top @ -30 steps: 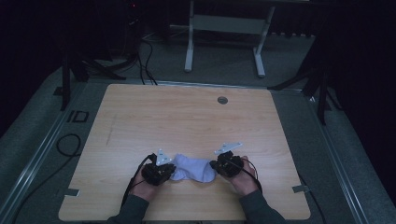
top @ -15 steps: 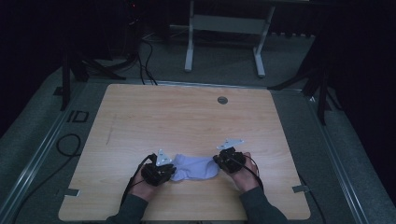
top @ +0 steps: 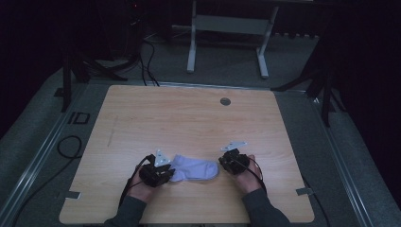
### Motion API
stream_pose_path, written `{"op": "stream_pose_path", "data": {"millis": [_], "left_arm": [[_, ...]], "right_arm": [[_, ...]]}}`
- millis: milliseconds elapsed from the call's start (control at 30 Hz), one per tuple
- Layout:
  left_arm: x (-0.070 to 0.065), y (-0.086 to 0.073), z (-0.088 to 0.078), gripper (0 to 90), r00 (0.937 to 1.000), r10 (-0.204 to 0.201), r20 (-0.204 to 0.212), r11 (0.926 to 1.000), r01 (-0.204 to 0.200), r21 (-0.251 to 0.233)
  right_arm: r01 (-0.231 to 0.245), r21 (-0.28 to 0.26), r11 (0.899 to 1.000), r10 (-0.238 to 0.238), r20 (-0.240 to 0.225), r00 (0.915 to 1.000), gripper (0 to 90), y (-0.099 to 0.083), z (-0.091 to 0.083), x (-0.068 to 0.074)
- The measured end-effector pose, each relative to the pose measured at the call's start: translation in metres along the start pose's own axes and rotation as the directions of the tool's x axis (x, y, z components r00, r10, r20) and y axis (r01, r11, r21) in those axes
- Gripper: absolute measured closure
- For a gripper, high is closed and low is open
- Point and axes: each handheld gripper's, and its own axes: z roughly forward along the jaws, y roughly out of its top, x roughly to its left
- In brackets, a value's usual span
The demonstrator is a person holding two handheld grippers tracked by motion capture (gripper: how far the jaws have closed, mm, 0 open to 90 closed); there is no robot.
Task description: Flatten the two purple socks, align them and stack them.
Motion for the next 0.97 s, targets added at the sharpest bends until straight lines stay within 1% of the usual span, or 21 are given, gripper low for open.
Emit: {"op": "stream_pose_path", "data": {"millis": [67,167,267,367,467,600,700,733,767,833,933,967], "left_arm": [[0.000,0.000,-0.002,70.1,1.0000,-0.004,0.004,0.9999,0.004,-0.015],[0.001,0.001,-0.004,67.1,0.9995,-0.020,0.025,0.9989,0.021,-0.041],[0.004,0.001,-0.007,63.3,0.9990,-0.038,0.023,0.9975,0.039,-0.059],[0.008,0.001,-0.010,62.4,0.9983,-0.055,0.018,0.9962,0.056,-0.067],[0.013,0.001,-0.011,62.4,0.9969,-0.079,0.004,0.9946,0.079,-0.067],[0.022,0.000,-0.013,62.4,0.9935,-0.112,-0.022,0.9918,0.110,-0.065],[0.030,-0.001,-0.015,61.9,0.9893,-0.139,-0.043,0.9886,0.136,-0.064],[0.030,-0.001,-0.015,62.0,0.9893,-0.139,-0.043,0.9886,0.136,-0.064],[0.035,-0.002,-0.015,62.0,0.9870,-0.149,-0.059,0.9876,0.146,-0.058],[0.040,-0.002,-0.016,61.9,0.9836,-0.163,-0.078,0.9857,0.158,-0.057],[0.046,-0.003,-0.017,62.0,0.9791,-0.179,-0.097,0.9830,0.173,-0.061],[0.049,-0.004,-0.017,61.9,0.9764,-0.188,-0.107,0.9815,0.182,-0.059]], "right_arm": [[-0.005,-0.008,1.000,0.005,0.000,1.0000,87.0,0.000,-0.002,0.000],[-0.007,-0.020,1.000,0.007,-0.002,1.0000,85.1,0.001,-0.006,-0.001],[-0.010,-0.028,1.000,0.010,-0.005,0.9999,82.4,0.000,-0.008,-0.003],[-0.020,-0.033,0.999,0.020,-0.005,0.9998,79.2,-0.002,-0.010,-0.005],[-0.027,-0.033,0.999,0.027,-0.005,0.9996,73.1,-0.005,-0.011,-0.008],[-0.042,-0.031,0.999,0.042,-0.002,0.9991,69.1,-0.009,-0.012,-0.012],[-0.046,-0.036,0.998,0.047,0.003,0.9989,66.0,-0.011,-0.013,-0.015],[-0.046,-0.036,0.998,0.047,0.003,0.9989,66.0,-0.011,-0.013,-0.015],[-0.051,-0.039,0.998,0.051,0.003,0.9987,64.8,-0.012,-0.014,-0.016],[-0.062,-0.043,0.997,0.062,0.009,0.9980,63.0,-0.015,-0.017,-0.020],[-0.078,-0.050,0.996,0.079,0.017,0.9967,61.1,-0.018,-0.020,-0.026],[-0.082,-0.055,0.995,0.083,0.019,0.9963,60.1,-0.019,-0.021,-0.028]]}}
